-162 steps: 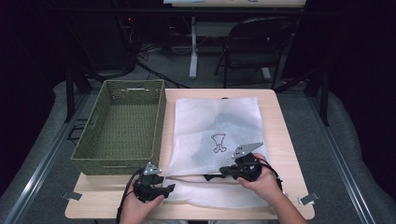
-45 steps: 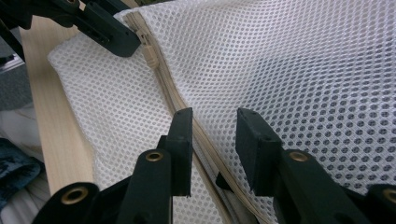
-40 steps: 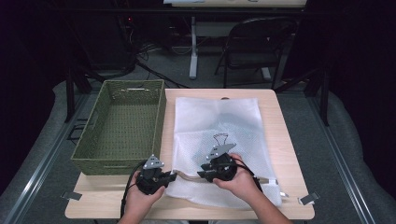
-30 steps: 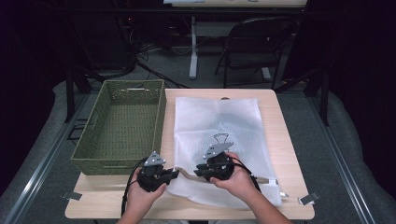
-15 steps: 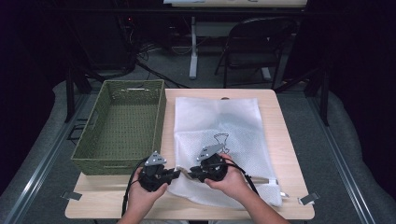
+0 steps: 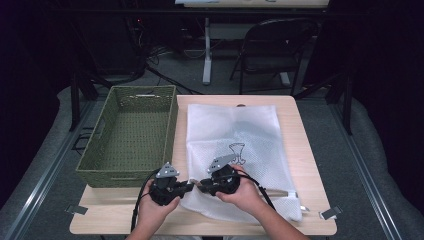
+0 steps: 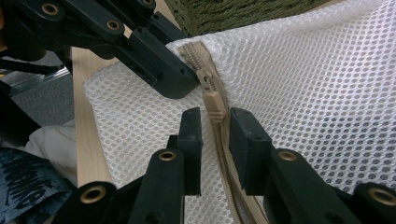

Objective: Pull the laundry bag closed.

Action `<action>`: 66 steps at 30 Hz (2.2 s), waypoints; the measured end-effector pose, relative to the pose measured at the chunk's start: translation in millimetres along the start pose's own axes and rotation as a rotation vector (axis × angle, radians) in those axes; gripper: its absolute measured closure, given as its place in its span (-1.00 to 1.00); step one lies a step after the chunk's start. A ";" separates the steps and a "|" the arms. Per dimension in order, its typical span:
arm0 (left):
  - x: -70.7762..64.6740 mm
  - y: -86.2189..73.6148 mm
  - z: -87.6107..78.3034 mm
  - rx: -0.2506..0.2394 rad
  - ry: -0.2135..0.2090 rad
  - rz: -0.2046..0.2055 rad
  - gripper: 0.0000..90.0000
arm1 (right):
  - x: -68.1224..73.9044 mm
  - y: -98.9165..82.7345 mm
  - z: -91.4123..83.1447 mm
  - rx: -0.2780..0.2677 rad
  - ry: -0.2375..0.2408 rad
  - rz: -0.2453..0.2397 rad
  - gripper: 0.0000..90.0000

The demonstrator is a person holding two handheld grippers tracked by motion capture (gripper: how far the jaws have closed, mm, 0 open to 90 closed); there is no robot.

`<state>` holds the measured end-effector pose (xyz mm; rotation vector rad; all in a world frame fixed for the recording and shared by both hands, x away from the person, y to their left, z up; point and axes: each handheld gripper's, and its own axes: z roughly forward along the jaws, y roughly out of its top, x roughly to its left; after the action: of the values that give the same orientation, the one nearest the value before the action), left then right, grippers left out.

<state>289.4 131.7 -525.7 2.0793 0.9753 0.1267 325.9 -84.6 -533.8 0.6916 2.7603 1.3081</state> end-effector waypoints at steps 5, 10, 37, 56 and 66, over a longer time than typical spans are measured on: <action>-0.1 -0.7 0.8 0.004 0.003 -0.006 0.84 | 1.4 0.0 -0.6 -0.002 0.013 0.002 0.77; -0.1 -1.3 1.4 0.006 0.007 -0.004 0.85 | 1.7 0.7 -2.2 -0.010 0.031 0.016 0.82; -0.6 -3.8 3.0 0.010 0.012 -0.002 0.84 | -0.7 0.4 -1.2 -0.022 0.047 0.051 0.88; -0.7 -6.0 3.9 0.013 0.021 0.003 0.81 | -2.8 1.3 -4.0 -0.043 0.062 0.098 0.93; 2.5 -8.4 0.3 -0.004 -0.001 -0.041 0.44 | -1.8 0.0 -1.6 -0.028 0.053 0.104 0.94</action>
<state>286.3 136.2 -532.5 2.0542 1.0163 0.1062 327.2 -86.5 -533.1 0.8207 2.7754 1.4013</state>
